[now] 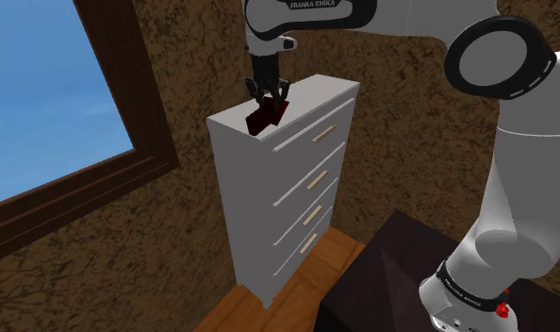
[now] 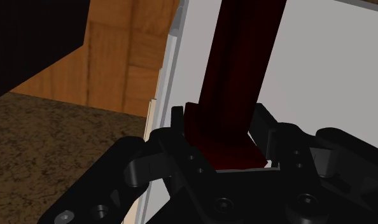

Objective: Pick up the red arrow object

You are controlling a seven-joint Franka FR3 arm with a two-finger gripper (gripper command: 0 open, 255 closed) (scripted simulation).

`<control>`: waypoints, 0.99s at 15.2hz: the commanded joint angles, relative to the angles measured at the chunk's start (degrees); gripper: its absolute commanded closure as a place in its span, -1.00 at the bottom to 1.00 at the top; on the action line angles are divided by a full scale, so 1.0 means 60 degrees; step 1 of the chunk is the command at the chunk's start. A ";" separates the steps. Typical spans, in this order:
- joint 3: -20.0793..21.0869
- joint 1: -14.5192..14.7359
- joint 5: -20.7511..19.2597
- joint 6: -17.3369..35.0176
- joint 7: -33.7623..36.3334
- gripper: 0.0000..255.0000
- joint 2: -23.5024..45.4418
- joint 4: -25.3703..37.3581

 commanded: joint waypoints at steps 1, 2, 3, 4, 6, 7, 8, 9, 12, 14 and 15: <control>-0.0002 -0.0001 -0.0001 0.0002 0.0000 1.00 0.0002 -0.0004; -0.0002 -0.0001 -0.0001 0.0003 0.0000 1.00 0.0002 -0.0005; -0.0002 -0.0001 -0.0001 0.0004 0.0000 1.00 0.0002 -0.0005; -0.0002 -0.0002 -0.0001 0.0003 0.0000 1.00 0.0003 -0.0004; 0.0001 0.0012 -0.0006 -0.0135 -0.0009 1.00 0.0023 0.0154; 0.0002 0.0028 -0.0013 -0.0280 -0.0019 1.00 0.0056 0.0332; 0.0004 0.0046 -0.0024 -0.0430 -0.0029 1.00 0.0098 0.0524; 0.0005 0.0065 -0.0035 -0.0581 -0.0038 1.00 0.0141 0.0717; 0.0007 0.0131 -0.0077 -0.1051 -0.0068 1.00 0.0297 0.1342; 0.0008 0.0184 -0.0114 -0.1382 -0.0088 1.00 0.0428 0.1802; 0.0007 0.0214 -0.0136 -0.1555 -0.0099 1.00 0.0502 0.2049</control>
